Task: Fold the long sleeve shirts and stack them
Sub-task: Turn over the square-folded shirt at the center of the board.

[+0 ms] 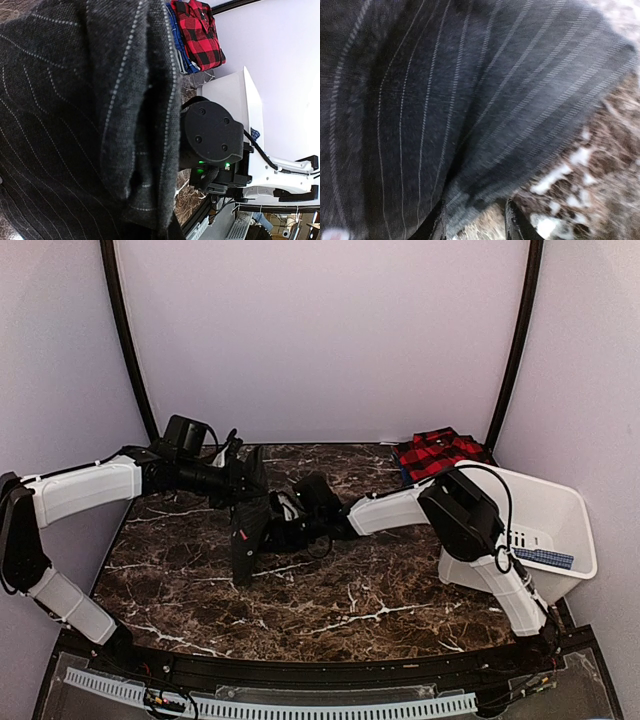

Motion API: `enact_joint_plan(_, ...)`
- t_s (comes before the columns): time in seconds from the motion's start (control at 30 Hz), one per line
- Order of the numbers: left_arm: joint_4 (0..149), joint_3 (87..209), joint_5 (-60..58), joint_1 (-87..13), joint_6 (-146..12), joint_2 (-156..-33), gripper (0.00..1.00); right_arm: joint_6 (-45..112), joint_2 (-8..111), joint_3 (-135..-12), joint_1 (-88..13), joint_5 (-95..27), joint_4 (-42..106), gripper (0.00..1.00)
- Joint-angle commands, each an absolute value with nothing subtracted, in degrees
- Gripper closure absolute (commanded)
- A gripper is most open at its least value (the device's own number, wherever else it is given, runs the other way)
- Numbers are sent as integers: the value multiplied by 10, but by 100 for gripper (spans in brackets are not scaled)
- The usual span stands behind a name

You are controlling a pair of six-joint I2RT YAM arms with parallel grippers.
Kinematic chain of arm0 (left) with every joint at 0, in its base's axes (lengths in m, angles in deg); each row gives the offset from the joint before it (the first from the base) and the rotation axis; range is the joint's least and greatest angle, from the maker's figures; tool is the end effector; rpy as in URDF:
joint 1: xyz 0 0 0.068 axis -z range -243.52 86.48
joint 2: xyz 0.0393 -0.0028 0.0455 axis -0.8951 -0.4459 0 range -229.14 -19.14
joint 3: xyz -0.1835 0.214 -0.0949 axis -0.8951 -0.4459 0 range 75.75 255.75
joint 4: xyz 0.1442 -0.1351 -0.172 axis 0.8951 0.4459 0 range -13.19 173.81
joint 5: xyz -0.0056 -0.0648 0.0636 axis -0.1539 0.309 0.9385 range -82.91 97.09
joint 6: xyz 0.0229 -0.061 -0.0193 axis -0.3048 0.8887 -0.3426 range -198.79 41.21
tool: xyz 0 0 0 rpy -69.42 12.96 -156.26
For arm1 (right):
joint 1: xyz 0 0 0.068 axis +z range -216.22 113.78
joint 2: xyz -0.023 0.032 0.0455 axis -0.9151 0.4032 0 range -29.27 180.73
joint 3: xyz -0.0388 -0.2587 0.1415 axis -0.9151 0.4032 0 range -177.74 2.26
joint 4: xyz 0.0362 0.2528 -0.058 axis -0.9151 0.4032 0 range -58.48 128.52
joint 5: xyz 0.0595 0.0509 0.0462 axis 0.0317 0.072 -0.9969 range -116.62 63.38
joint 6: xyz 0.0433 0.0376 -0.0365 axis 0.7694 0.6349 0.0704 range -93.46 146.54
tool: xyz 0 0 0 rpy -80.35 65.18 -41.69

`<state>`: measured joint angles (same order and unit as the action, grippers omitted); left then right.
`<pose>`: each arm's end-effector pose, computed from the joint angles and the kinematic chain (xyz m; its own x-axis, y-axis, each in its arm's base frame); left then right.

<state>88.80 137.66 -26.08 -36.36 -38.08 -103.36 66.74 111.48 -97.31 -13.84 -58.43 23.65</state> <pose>0.2887 -0.1816 0.2962 -0.8916 -0.1561 -0.4250 0.2674 0.5759 -0.7725 0.3245 0.4683 0.1140 -0.8641 -0.2225 -0.4515 -0.5031 0.4103 0.7606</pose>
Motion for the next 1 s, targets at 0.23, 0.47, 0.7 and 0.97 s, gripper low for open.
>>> enact_joint_plan(0.23,871,1351,-279,-379,-398,-1016,100,681,1036,-925,-163,-560,232,58)
enact_joint_plan(0.47,842,1339,-287,-362,-379,-1040,100,647,946,-892,-189,-488,290,54)
enact_joint_plan(0.7,782,1373,-270,-273,-328,-1120,96,607,822,-827,-228,-405,343,46)
enact_joint_plan(0.97,735,1466,-271,-208,-288,-1222,47,570,757,-775,-240,-330,412,36)
